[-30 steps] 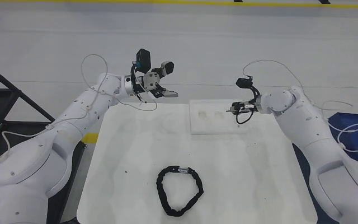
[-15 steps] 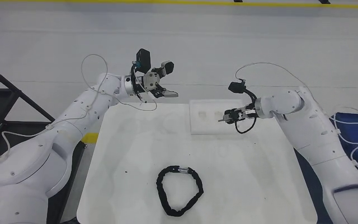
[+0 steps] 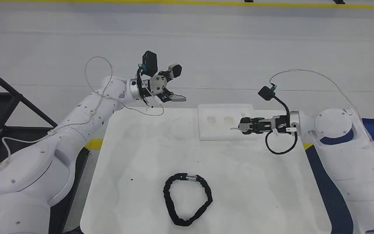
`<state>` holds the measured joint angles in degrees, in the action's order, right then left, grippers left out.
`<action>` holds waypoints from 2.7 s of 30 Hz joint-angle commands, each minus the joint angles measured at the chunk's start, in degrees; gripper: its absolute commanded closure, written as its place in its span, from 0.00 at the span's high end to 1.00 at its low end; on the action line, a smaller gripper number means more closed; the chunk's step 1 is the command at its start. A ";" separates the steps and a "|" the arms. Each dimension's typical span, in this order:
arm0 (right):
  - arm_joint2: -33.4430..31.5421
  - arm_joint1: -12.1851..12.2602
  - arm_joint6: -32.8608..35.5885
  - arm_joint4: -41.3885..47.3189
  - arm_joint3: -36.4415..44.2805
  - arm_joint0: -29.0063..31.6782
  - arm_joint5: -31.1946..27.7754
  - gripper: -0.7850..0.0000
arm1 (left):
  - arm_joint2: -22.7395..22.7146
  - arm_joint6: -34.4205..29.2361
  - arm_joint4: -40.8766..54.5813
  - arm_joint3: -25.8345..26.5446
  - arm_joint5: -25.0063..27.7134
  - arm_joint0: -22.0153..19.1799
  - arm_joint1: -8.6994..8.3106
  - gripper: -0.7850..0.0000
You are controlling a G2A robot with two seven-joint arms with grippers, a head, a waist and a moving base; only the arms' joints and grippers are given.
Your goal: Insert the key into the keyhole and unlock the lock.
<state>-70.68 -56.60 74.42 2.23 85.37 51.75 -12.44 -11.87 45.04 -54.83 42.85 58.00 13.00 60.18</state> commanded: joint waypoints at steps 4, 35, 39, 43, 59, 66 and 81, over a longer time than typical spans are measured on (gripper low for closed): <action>-1.22 0.28 -0.16 1.46 0.55 1.29 -0.10 0.00 | 0.00 0.00 0.01 0.00 0.00 0.00 0.00 1.00; -1.22 0.28 -0.16 1.46 0.55 1.29 -0.10 0.00 | -4.24 -3.86 -9.45 11.66 -2.01 14.32 -4.35 1.00; -1.22 0.28 -0.16 1.46 0.55 1.29 -0.10 0.00 | -5.27 -4.35 -12.23 14.05 0.00 16.41 -5.64 1.00; -1.22 0.28 -0.16 1.46 0.55 1.29 -0.10 0.00 | -4.69 -6.50 -14.98 16.90 0.00 17.99 -6.77 1.00; -1.22 0.28 -0.16 1.46 0.55 1.29 -0.10 0.00 | 2.13 -11.10 -20.50 24.78 0.00 21.21 -7.22 1.00; -1.22 0.28 -0.16 1.46 0.55 1.29 -0.10 0.00 | 2.13 -13.98 -17.49 20.58 0.00 21.48 -5.78 1.00; -1.22 0.28 -0.16 1.46 0.55 1.29 -0.10 0.00 | 2.13 -13.09 -19.70 17.53 0.00 21.25 -4.10 1.00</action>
<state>-71.90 -56.32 74.26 3.69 85.93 53.03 -12.54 -9.74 31.95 -74.53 60.38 58.00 34.25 56.08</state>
